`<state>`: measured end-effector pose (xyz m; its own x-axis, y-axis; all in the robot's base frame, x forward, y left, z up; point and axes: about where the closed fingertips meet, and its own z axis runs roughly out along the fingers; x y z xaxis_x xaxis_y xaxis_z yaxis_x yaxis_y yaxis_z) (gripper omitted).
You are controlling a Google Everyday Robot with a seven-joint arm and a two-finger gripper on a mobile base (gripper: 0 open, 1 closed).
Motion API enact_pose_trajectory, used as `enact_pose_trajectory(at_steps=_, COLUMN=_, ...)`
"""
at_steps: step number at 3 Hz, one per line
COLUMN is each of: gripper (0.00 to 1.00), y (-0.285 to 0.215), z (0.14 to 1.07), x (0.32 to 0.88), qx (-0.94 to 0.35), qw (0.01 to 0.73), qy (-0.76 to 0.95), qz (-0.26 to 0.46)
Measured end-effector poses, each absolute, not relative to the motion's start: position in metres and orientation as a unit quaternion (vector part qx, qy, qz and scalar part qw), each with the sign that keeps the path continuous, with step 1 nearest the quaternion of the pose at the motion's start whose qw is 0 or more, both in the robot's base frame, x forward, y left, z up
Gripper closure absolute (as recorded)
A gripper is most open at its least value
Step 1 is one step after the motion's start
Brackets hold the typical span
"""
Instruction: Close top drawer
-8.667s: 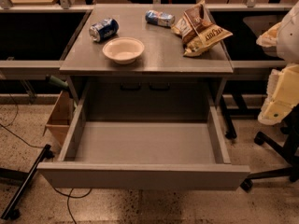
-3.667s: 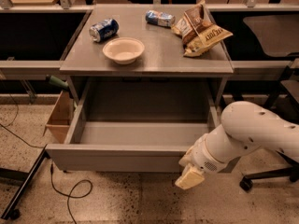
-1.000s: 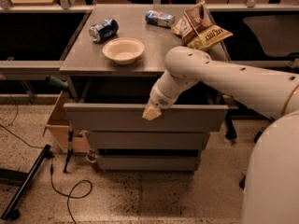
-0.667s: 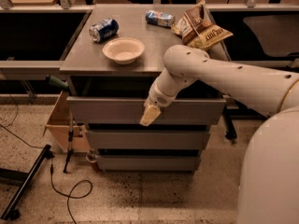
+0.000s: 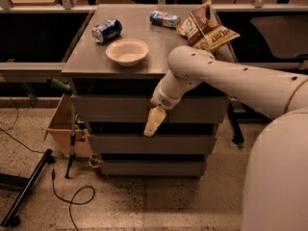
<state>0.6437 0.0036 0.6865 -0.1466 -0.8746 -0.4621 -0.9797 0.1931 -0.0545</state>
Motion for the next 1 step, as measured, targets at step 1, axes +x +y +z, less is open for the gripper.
enact_pose_trajectory(at_steps=1, gripper=0.00, y=0.0036, z=0.6865, x=0.6437, qx=-0.622, qw=0.201, qy=0.746, qz=0.131)
